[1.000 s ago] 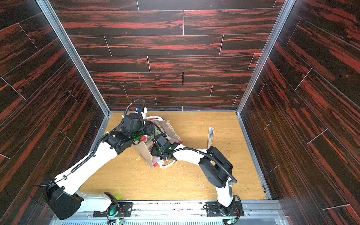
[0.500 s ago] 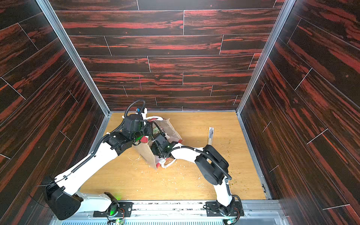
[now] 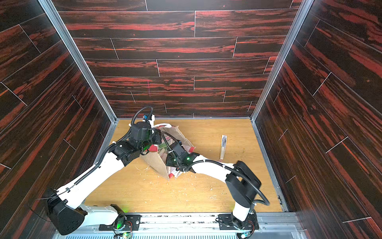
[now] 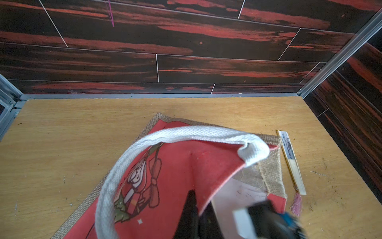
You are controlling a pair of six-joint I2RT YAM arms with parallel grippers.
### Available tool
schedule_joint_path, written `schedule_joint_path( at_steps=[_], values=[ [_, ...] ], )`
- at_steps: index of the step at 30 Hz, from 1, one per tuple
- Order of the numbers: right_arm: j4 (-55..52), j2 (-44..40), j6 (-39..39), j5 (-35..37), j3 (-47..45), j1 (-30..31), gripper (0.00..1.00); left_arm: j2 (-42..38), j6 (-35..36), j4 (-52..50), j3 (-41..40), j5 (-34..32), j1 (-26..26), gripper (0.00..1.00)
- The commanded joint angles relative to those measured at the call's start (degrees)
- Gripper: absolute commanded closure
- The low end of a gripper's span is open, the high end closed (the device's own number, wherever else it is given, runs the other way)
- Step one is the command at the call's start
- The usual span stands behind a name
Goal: Take out the folding fans from the tote bags
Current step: Pick up the folding fan from the canvas bag, then place the folding fan at the center of the board.
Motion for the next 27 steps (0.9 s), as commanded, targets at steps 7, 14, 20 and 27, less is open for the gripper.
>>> schedule_joint_path(
  at_steps=[7,14,20,27],
  values=[
    [-1.7,-11.3,-5.4,-0.1,-4.8,0.2,1.00,-1.8,2.7,0.4,0.5,-2.3,-0.2,1.00],
    [-1.0,-25.1,-11.7,-3.0,-11.2,0.1,1.00,-1.8,2.8,-0.5,1.4,-2.4,-0.1,1.00],
    [-6.4,-38.0,-16.6,-2.4,-12.9,-1.9,1.00,-2.1,2.7,-0.5,1.1,-2.2,-0.1,1.00],
    [-12.9,-47.6,-19.3,-1.4,-12.2,-12.3,1.00,-2.4,2.4,-0.3,0.8,-1.2,-0.1,1.00]
  ],
)
